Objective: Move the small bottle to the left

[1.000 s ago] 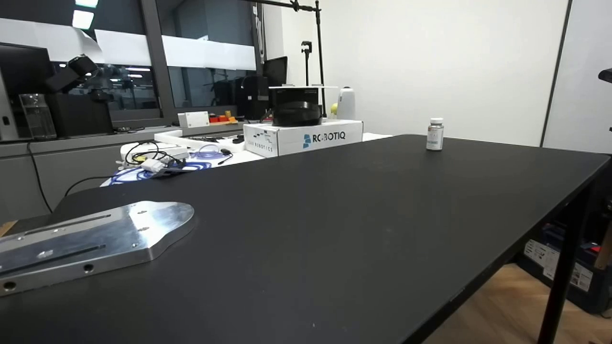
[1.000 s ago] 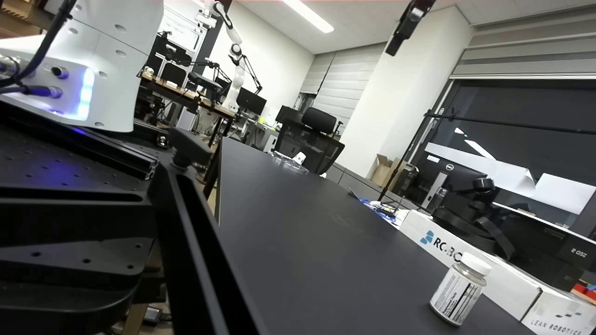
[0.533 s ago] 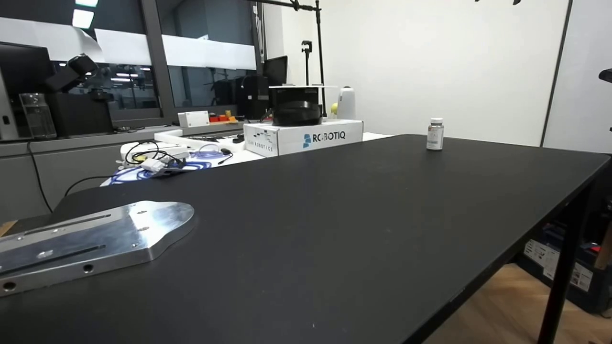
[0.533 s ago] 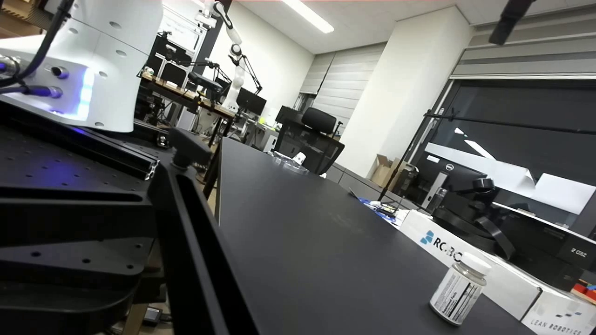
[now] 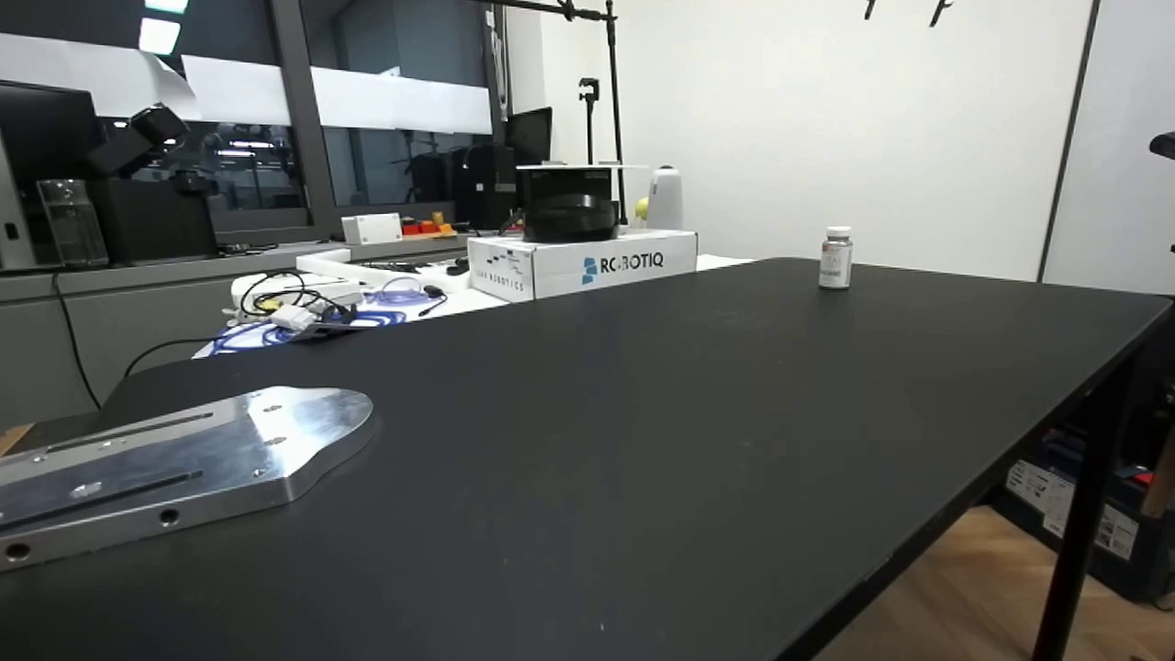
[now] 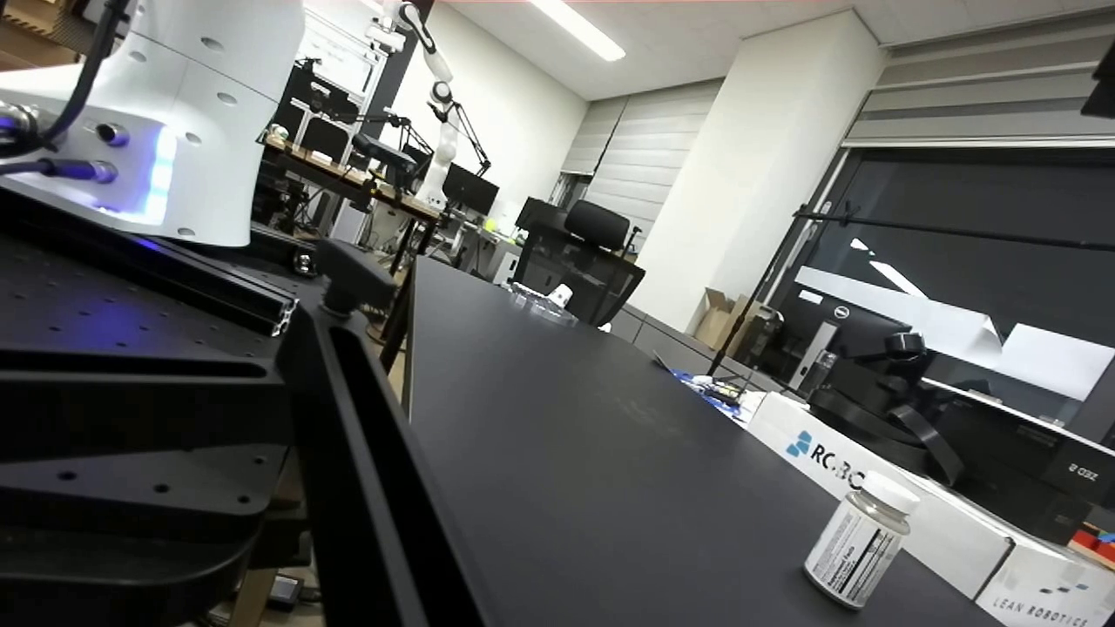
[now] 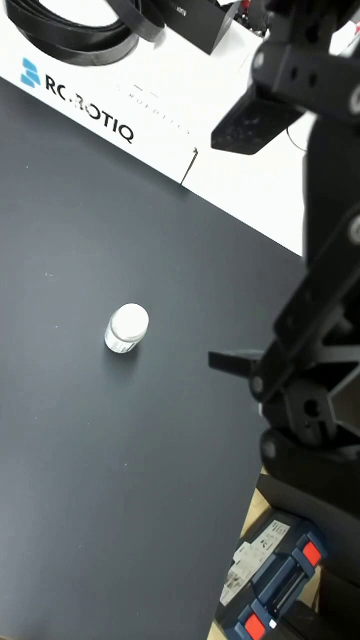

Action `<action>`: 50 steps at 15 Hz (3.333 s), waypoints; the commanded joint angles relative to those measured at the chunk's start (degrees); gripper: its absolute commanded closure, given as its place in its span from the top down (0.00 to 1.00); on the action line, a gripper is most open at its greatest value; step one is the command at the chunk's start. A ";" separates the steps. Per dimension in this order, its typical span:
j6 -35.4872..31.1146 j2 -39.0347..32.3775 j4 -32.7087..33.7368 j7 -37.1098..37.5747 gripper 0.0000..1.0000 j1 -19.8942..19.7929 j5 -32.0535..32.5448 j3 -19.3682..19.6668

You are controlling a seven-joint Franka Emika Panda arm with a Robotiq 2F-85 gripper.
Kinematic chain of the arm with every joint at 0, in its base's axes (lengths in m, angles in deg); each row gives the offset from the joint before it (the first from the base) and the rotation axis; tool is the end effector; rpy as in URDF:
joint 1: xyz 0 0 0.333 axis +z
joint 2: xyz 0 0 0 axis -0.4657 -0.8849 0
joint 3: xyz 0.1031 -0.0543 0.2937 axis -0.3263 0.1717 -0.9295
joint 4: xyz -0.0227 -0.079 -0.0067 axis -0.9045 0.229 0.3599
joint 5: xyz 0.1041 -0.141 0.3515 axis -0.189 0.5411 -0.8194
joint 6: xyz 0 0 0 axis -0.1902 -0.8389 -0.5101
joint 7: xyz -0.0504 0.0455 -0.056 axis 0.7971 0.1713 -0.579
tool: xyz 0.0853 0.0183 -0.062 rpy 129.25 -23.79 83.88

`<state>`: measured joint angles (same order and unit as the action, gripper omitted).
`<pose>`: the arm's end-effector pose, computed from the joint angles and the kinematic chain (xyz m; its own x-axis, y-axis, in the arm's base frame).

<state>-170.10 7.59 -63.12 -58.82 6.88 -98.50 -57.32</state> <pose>0.5188 -0.3817 0.5390 0.4001 -0.9160 -0.0295 -0.8854 -0.3781 -0.2703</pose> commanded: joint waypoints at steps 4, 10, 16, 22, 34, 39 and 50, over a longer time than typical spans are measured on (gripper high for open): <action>0.28 0.12 0.29 -0.12 1.00 -0.63 0.11 -0.57; -6.05 -6.15 4.93 3.52 1.00 0.79 -0.13 -2.52; -10.33 -16.16 7.39 8.03 1.00 2.77 5.99 -2.96; -9.65 -24.59 10.54 7.54 1.00 1.70 6.04 -3.84; -14.37 -29.89 7.36 7.15 1.00 1.89 5.26 -4.36; -16.30 -30.54 5.24 6.95 1.00 1.96 5.18 -4.34; -21.12 -29.15 0.52 6.75 0.37 3.04 5.30 -4.52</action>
<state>-190.73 -23.20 -60.98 -53.00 9.58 -93.08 -61.78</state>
